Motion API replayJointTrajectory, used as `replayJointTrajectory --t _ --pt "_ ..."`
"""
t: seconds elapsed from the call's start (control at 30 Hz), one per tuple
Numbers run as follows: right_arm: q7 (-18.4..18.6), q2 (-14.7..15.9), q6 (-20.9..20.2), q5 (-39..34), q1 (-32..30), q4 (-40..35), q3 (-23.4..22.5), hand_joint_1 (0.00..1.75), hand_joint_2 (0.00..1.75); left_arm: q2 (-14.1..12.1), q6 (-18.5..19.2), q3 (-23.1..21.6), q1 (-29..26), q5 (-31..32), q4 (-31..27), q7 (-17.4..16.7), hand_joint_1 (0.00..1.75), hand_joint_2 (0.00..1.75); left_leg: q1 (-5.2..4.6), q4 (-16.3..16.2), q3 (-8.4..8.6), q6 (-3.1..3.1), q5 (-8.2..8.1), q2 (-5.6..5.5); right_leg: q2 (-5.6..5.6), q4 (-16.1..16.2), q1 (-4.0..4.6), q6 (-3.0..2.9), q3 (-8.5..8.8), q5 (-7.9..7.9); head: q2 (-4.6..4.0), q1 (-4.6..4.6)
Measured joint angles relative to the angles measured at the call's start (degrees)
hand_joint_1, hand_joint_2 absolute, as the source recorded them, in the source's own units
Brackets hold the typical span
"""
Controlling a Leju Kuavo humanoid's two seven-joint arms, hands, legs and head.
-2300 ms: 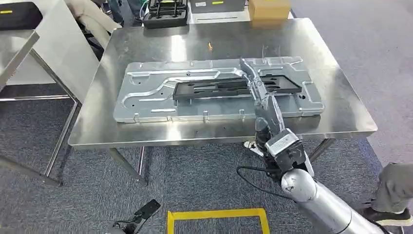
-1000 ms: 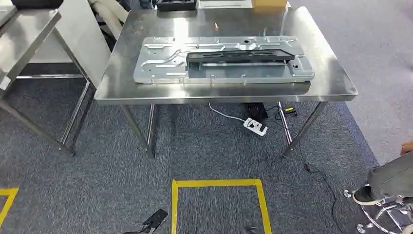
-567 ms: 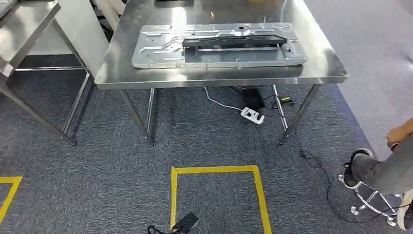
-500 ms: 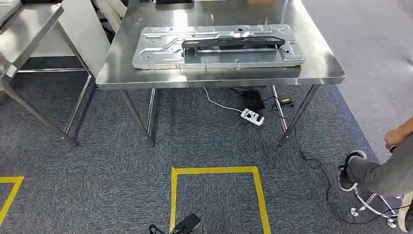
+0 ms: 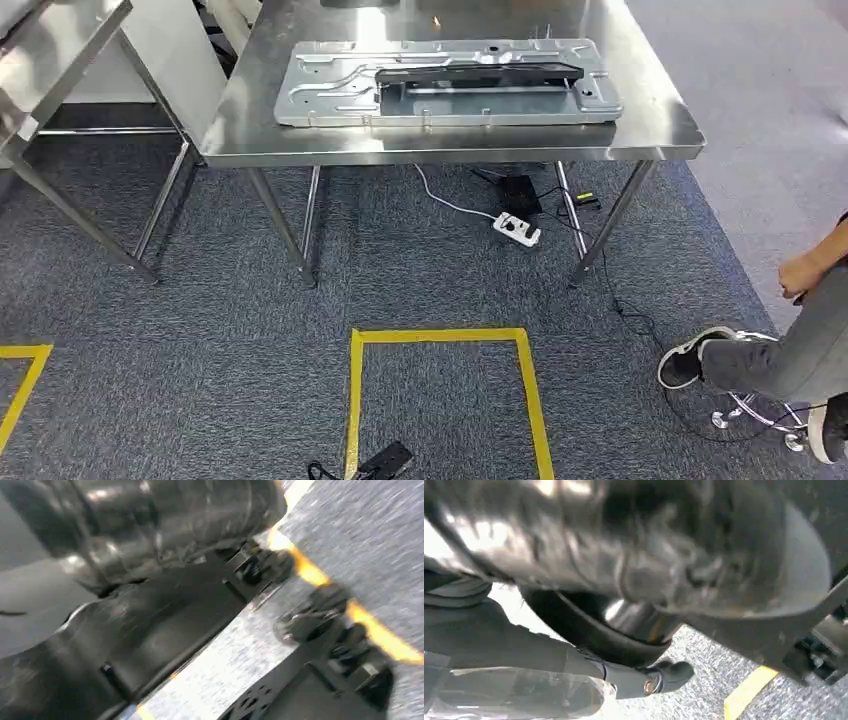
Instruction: Take the parts from the cabinet and place them on the table.
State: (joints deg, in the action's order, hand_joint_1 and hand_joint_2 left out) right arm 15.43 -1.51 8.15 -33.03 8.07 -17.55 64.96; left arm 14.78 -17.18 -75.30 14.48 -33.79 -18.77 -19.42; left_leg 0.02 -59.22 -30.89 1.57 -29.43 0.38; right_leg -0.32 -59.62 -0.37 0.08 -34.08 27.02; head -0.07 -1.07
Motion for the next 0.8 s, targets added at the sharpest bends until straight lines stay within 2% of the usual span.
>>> replayJointTrajectory --t 0.07,0.1,0.13,0.17,0.2,0.23,0.27,0.3,0.33,0.37,0.4,0.43,0.5,0.53,0.57,0.6,0.67,0.7,0.73,0.77,0.8 --pt "0.4 0.0 0.0 0.7 0.2 0.1 0.9 0.0 0.0 0.0 0.1 0.0 -0.1 -0.2 -0.8 -2.8 0.0 0.0 -0.3 0.6 -0.09 0.06 0.05 0.0 -0.04 0.2 -0.25 0.76 -0.01 -0.54 0.0 -0.05" --pt "1.1 -0.2 -0.1 1.8 0.3 0.1 1.9 0.0 0.0 0.0 0.1 -0.1 0.0 -0.3 -1.9 -7.2 0.0 0.0 -0.35 1.4 -0.06 0.4 0.56 0.0 -0.02 0.6 -0.23 1.46 0.16 -0.98 0.0 -0.05" --pt "3.0 -0.2 0.2 2.4 0.6 0.2 3.2 0.0 0.0 -0.2 -2.2 -0.7 0.4 -0.1 -5.8 -15.4 0.0 0.0 0.3 2.8 -0.13 1.39 2.01 0.46 0.24 -7.1 -0.18 2.15 -3.02 5.1 0.0 0.04" --pt "3.1 -0.2 0.5 2.3 0.7 0.3 3.5 0.0 0.0 -0.4 -2.4 -0.8 0.5 -0.1 -6.8 -16.2 0.0 0.0 0.25 2.7 -0.44 1.52 2.13 0.54 0.23 -11.6 -0.18 2.33 -4.73 7.24 0.0 0.04" --pt "3.1 -0.2 0.5 2.2 0.8 0.3 3.6 0.0 0.0 -0.5 -2.3 -0.8 0.6 0.0 -7.5 -16.4 0.0 0.0 0.23 2.5 -0.72 1.54 2.25 0.59 0.23 -14.9 -0.18 2.54 -5.83 8.42 0.0 0.02" --pt "3.0 -0.2 0.7 2.2 0.8 0.3 3.7 0.0 0.0 -0.7 -2.0 -0.8 0.6 0.0 -8.2 -16.4 0.0 0.0 0.25 2.3 -0.99 1.45 2.39 0.57 0.23 -15.7 -0.22 2.66 -5.74 8.17 0.0 0.02" --pt "2.8 -0.2 1.2 2.1 0.8 0.3 3.7 0.0 0.0 -0.8 -2.0 -0.8 0.7 0.1 -8.8 -16.5 0.0 0.0 0.3 2.1 -1.23 1.41 2.41 0.54 0.22 -14.0 -0.34 2.77 -4.44 6.77 -0.02 0.04" --pt "2.8 -0.3 1.9 1.9 0.7 0.4 3.7 0.0 0.0 -0.8 -2.4 -0.8 0.8 0.2 -9.4 -16.8 0.0 0.0 0.34 1.7 -1.46 1.38 2.42 0.46 0.21 -10.3 -0.48 2.83 -2.12 4.74 0.0 0.04" --pt "2.9 -0.4 2.5 1.9 0.7 0.4 3.7 0.0 0.0 -0.9 -3.1 -0.8 1.0 0.3 -10.2 -17.2 0.0 0.0 0.36 1.2 -1.72 1.26 2.35 0.42 0.2 -5.0 -0.67 2.86 0.83 2.48 0.0 0.04" --pt "3.1 -0.4 2.8 2.0 0.6 0.4 3.8 0.0 0.0 -0.9 -3.6 -0.8 1.3 0.4 -10.9 -17.6 0.0 0.0 0.36 0.5 -2.14 1.01 2.19 0.39 0.2 -0.6 -0.82 2.81 3.01 1.64 0.0 0.04" --pt "3.1 -0.6 3.0 2.1 0.6 0.4 3.8 0.0 0.0 -0.9 -4.0 -0.9 1.7 0.7 -11.6 -18.0 0.0 0.0 -0.18 -0.4 -2.94 0.56 1.97 0.38 0.25 0.3 -0.43 2.39 2.9 2.31 -0.02 0.06" --pt "3.1 -0.7 3.3 2.0 0.6 0.4 3.9 0.0 0.0 -0.9 -4.5 -0.9 2.2 0.7 -12.4 -18.4 0.0 0.0 -0.09 -0.5 -3.25 0.23 2.13 0.33 0.31 -0.1 -0.34 1.76 2.46 2.02 0.0 -0.16" --pt "3.1 -0.7 3.8 1.6 0.4 0.5 3.9 0.0 0.0 -0.9 -6.7 -0.9 2.8 0.3 -13.5 -19.2 0.0 0.0 0.0 -0.3 -3.32 -0.43 2.55 0.59 0.53 -0.1 -0.15 1.25 2.1 1.72 0.0 -0.07" --pt "3.1 -0.8 3.8 1.5 0.3 0.5 3.9 0.0 0.0 -0.9 -8.2 -0.9 3.1 -0.3 -14.3 -19.7 0.0 0.0 0.03 -0.4 -3.45 -0.68 2.59 0.67 0.66 0.3 -0.41 0.63 2.01 1.31 0.0 -0.02" --pt "3.0 -0.9 3.9 1.5 0.4 0.5 3.9 0.0 0.0 -0.9 -10.3 -0.9 3.4 -0.8 -15.4 -20.1 0.0 0.0 0.26 -1.3 -3.95 -1.2 1.51 0.36 0.7 0.4 -0.61 0.03 2.0 0.9 0.0 -0.02" --pt "2.9 -1.0 3.9 1.6 0.4 0.6 3.9 0.0 0.0 -0.9 -11.6 -0.9 4.0 -1.2 -16.3 -20.4 0.0 0.0 0.26 -3.6 -5.03 -1.55 -0.67 0.21 0.86 0.4 -0.71 -0.3 1.68 0.67 -0.02 -0.35" --pt "2.8 -1.0 3.5 2.1 0.4 0.6 3.9 0.0 0.0 -0.7 -13.4 -1.0 5.0 -1.6 -18.3 -20.5 0.0 0.0 0.53 -11.8 -8.49 -2.04 -5.29 0.2 1.03 0.4 -0.7 -0.49 1.08 0.27 0.0 -0.37" --pt "2.9 -1.0 3.0 2.5 0.4 0.6 3.9 0.0 0.0 -0.3 -14.5 -1.4 5.5 -2.1 -19.2 -20.5 0.0 0.0 0.65 -15.3 -9.89 -2.19 -6.62 0.2 1.17 0.4 -0.71 -0.41 0.81 0.15 0.0 -0.4" --pt "2.9 -1.0 2.4 3.2 0.3 0.6 3.9 0.0 0.0 0.2 -15.8 -1.8 6.1 -3.0 -20.2 -20.5 0.0 0.0 0.75 -16.9 -10.45 -2.26 -6.77 0.2 1.45 0.3 -0.75 -0.28 0.54 -0.01 0.0 -0.4" --pt "2.8 -1.0 1.7 3.8 0.4 0.6 4.1 0.0 0.0 0.4 -17.3 -2.0 6.3 -5.0 -21.6 -18.8 0.0 0.0 0.9 -15.9 -9.61 -2.26 -5.59 0.18 1.97 0.3 -0.8 -0.14 0.37 -0.18 0.0 -0.33" --pt "2.6 -1.2 1.1 4.4 0.5 0.6 4.2 0.0 0.0 0.5 -17.9 -2.0 6.4 -7.4 -22.3 -15.7 0.0 0.0 1.05 -12.1 -7.36 -2.18 -3.31 0.08 2.78 0.3 -0.87 0.09 0.29 -0.33 0.0 -0.4"
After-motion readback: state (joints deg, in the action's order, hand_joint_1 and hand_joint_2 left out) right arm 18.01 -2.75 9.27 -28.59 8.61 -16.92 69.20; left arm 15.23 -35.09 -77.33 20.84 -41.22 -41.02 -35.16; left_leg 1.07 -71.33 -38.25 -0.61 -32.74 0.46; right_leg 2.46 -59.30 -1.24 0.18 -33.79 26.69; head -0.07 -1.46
